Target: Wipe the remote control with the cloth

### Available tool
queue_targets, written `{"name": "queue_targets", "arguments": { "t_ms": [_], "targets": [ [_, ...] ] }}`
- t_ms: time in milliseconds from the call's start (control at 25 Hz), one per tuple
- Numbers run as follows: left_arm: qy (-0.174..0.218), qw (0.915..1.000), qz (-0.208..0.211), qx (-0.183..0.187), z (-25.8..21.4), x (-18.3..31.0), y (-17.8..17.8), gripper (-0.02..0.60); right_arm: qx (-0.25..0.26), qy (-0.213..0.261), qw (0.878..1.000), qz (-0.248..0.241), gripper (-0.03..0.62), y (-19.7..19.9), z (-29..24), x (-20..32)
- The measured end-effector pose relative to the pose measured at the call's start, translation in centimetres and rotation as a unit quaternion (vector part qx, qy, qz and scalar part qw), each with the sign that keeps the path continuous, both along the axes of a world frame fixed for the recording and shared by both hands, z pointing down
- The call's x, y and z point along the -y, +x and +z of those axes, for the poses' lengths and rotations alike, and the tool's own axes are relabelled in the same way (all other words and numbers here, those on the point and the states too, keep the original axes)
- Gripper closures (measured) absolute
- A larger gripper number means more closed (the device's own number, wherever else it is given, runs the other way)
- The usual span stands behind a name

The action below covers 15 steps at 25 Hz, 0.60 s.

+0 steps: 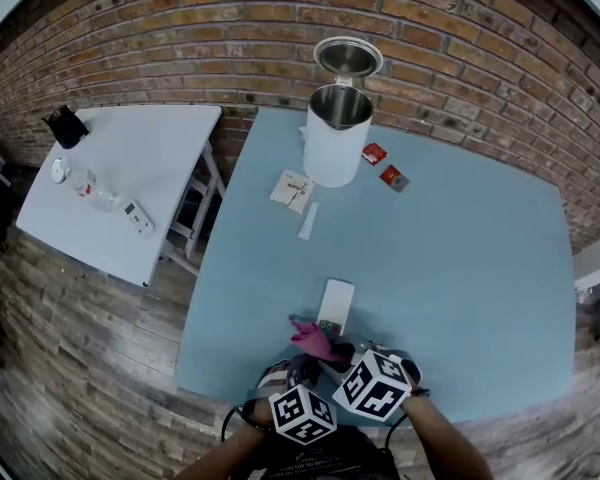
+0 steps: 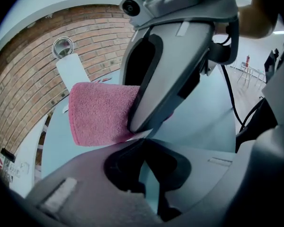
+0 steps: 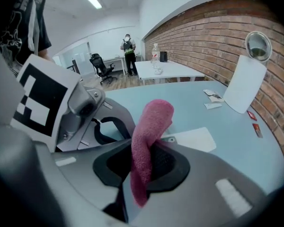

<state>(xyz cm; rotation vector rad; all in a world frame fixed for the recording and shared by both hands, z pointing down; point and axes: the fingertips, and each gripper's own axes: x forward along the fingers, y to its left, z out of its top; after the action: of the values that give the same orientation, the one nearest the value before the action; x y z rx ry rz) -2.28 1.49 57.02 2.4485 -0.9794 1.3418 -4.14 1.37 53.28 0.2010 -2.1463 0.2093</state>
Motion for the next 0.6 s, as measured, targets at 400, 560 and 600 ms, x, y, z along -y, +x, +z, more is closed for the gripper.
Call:
{"name": "queue_targets", "arguments": {
  "t_ms": [400, 560, 600],
  "targets": [
    [0.071, 0.9952, -0.054, -0.04, -3.2, 4.3, -0.5, 0.577, 0.155, -0.014, 0.942, 0.296, 0.516, 5.6, -3.9, 8.9],
    [0.068, 0.9965, -0.044, -0.024, -2.3, 4.9, -0.5, 0.577, 0.193, -0.057, 0.876, 0.439, 0.516, 9.2, -2.7, 12.9],
    [0.068, 0.9966, -0.043, -0.021, -2.1, 4.8, -0.5, 0.577, 0.201, -0.069, 0.864, 0.457, 0.516, 9.5, -2.3, 13.5]
  ]
}}
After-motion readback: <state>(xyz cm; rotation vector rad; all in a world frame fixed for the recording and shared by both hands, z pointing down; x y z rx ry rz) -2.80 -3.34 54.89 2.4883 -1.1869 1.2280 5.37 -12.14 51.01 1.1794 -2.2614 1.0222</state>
